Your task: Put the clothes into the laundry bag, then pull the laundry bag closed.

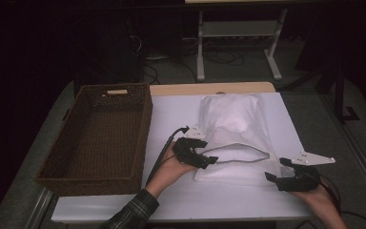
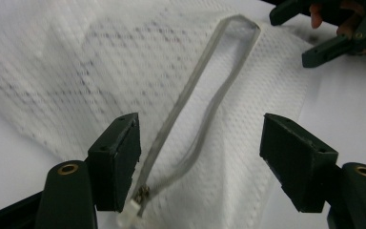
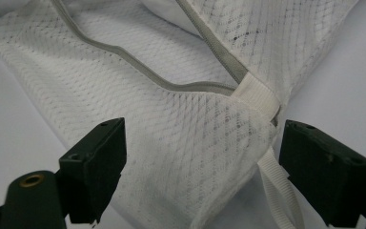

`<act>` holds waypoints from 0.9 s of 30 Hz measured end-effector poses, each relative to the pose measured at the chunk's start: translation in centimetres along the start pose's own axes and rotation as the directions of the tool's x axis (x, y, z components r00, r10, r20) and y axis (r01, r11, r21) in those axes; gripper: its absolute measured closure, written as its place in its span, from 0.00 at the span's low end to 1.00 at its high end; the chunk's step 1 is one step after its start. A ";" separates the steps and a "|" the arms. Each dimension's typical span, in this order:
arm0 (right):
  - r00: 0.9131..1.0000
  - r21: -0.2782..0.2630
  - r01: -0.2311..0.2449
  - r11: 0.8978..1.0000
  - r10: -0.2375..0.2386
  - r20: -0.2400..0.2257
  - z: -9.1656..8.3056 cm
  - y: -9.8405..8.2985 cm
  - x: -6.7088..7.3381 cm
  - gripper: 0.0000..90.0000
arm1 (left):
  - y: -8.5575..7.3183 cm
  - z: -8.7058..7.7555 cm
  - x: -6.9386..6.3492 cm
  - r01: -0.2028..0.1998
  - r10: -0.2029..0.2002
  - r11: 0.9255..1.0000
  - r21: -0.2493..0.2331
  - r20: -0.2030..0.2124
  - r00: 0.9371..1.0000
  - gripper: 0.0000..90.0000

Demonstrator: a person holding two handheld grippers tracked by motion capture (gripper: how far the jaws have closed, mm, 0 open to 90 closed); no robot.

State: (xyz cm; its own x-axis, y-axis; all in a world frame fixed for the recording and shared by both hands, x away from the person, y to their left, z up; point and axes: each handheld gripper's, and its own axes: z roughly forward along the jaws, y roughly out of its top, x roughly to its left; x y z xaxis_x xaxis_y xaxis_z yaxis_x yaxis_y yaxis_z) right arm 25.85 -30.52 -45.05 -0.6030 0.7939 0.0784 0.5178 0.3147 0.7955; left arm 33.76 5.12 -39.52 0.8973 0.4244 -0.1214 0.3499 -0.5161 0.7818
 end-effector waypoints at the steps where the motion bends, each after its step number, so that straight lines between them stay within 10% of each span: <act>1: 1.000 0.000 0.000 1.000 0.000 0.000 0.0 0.0 0.0 0.17 | 0.0 0.0 0.0 0.000 0.000 1.000 0.000 0.000 1.000 0.34; 27: 1.000 -0.004 -0.012 1.000 0.012 0.006 -0.3 0.0 -0.3 0.17 | 4.2 3.6 -0.8 -0.100 0.101 0.994 -0.043 0.030 0.994 0.48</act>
State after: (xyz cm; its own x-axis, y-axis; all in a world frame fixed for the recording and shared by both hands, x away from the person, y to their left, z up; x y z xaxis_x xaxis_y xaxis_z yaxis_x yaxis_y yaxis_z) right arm 25.87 -30.92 -44.93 -0.5931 0.8007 0.0840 0.5223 0.3032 0.7971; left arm 35.44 -0.08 -38.36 0.9358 0.3473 -0.0600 0.2467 -0.5237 0.8154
